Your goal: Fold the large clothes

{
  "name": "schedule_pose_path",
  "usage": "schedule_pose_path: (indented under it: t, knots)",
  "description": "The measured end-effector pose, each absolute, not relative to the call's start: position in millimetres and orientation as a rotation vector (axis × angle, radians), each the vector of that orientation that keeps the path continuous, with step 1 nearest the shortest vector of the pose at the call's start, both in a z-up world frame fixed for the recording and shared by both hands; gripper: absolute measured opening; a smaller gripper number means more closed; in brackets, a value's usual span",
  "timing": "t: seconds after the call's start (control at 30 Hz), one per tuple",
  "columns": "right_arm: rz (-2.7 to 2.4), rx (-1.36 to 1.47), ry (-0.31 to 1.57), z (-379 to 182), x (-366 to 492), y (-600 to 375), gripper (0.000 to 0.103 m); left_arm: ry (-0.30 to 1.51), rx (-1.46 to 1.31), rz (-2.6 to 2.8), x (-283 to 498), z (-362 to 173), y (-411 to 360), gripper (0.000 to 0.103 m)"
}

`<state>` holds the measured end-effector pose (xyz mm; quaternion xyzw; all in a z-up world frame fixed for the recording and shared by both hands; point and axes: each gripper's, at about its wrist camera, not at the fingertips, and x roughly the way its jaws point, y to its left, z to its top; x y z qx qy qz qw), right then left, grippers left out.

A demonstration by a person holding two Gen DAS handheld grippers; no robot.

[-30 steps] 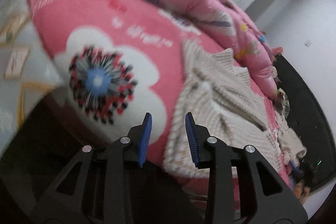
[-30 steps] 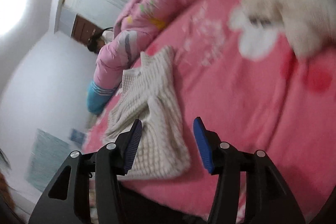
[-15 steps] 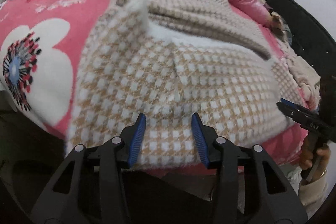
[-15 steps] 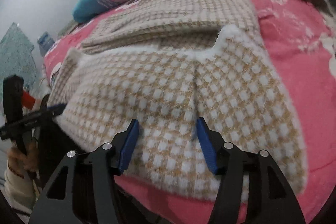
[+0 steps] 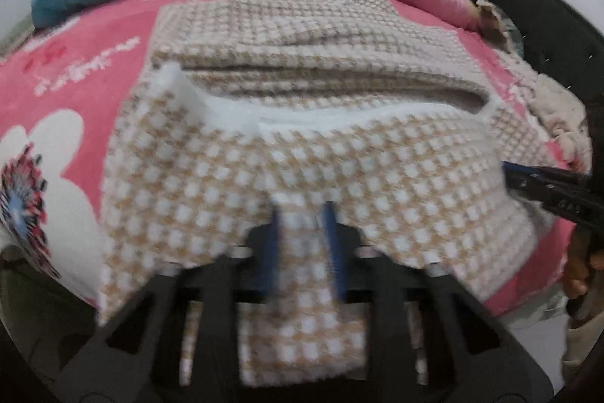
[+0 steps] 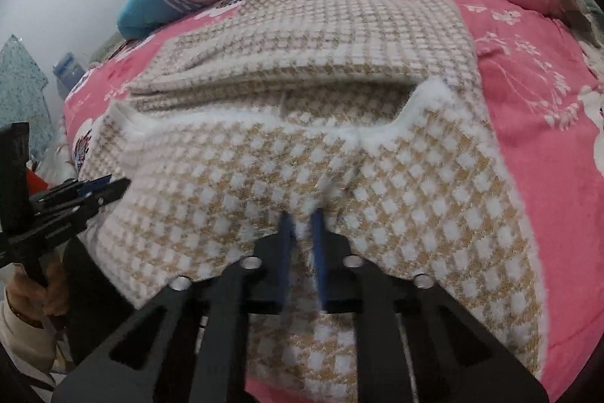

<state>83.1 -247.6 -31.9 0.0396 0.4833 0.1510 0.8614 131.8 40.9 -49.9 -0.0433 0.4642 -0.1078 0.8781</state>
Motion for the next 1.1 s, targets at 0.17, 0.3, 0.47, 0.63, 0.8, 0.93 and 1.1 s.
schedule_pose_path:
  t: [0.17, 0.3, 0.47, 0.63, 0.8, 0.93, 1.1]
  knots:
    - [0.279, 0.076, 0.998, -29.4, 97.5, -243.5, 0.006, 0.97, -0.143, -0.242, 151.1, -50.5, 53.3, 0.005]
    - [0.274, 0.087, 1.023, -44.3, 109.2, -242.6, 0.006, 0.965, -0.15, -0.253, 156.2, -56.6, 52.7, 0.008]
    - [0.318, 0.085, 1.012, -23.9, 96.9, -252.5, 0.033, 0.941, -0.193, -0.3, 144.2, -40.9, 69.5, 0.02]
    - [0.206, 0.121, 0.855, 12.3, 91.8, -293.3, 0.043, 0.805, -0.158, -0.209, 138.7, -12.1, 93.3, 0.034]
    - [0.113, 0.095, 0.871, -2.6, 120.4, -308.0, 0.043, 0.845, -0.124, -0.048, 165.1, -24.6, 114.2, 0.034]
    - [0.105, 0.051, 0.939, -23.3, 130.6, -300.3, 0.018, 0.885, -0.112, -0.041, 174.2, -39.1, 117.1, 0.033]
    - [0.103, 0.124, 0.879, -10.0, 121.5, -307.9, 0.008, 0.848, -0.075, -0.056, 176.0, -28.3, 110.2, 0.009]
